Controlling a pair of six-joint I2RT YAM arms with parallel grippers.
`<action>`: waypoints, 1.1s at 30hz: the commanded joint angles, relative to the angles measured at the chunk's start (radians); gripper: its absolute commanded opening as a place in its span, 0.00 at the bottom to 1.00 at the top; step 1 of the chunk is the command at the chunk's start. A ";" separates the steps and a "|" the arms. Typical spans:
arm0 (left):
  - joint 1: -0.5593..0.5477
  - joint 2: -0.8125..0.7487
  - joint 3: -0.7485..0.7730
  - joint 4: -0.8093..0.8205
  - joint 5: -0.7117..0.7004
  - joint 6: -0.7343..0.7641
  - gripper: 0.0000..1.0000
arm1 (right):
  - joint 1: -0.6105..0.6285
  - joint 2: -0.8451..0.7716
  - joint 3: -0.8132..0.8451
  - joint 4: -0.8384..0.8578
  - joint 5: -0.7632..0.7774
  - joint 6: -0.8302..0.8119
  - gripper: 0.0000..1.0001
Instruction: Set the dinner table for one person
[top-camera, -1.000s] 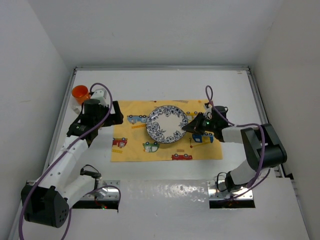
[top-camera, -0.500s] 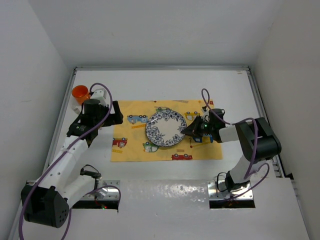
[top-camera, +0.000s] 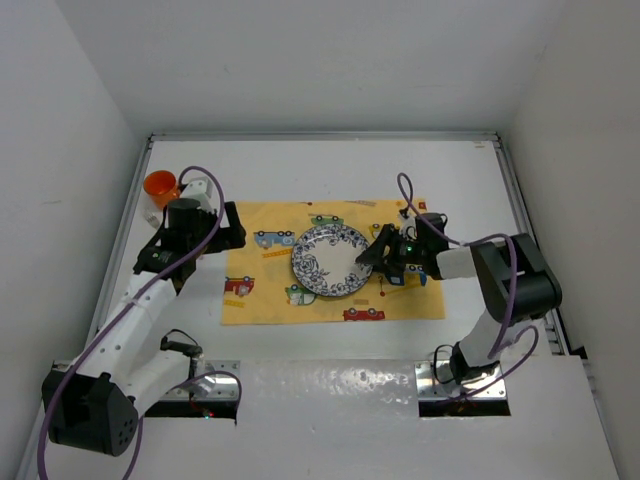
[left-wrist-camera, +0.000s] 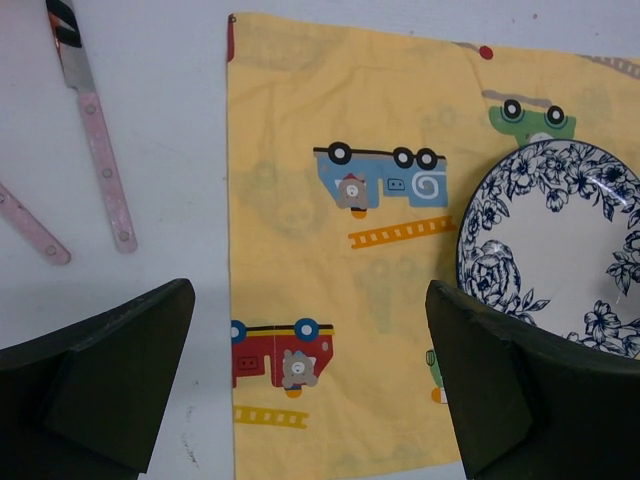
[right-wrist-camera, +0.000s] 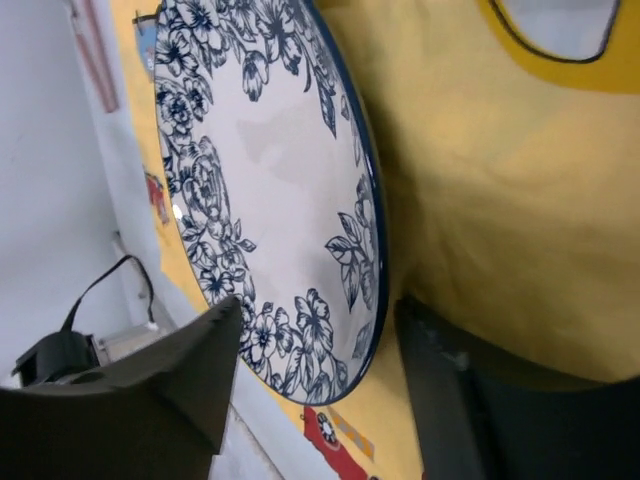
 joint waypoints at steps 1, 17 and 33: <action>0.009 -0.022 -0.009 0.023 -0.006 -0.033 1.00 | -0.003 -0.081 0.069 -0.248 0.122 -0.191 0.66; 0.139 0.258 0.316 -0.144 -0.168 -0.215 0.86 | 0.000 -0.378 0.367 -0.835 0.684 -0.412 0.78; 0.515 0.698 0.647 -0.181 -0.139 -0.205 0.51 | 0.031 -0.437 0.353 -0.835 0.649 -0.398 0.75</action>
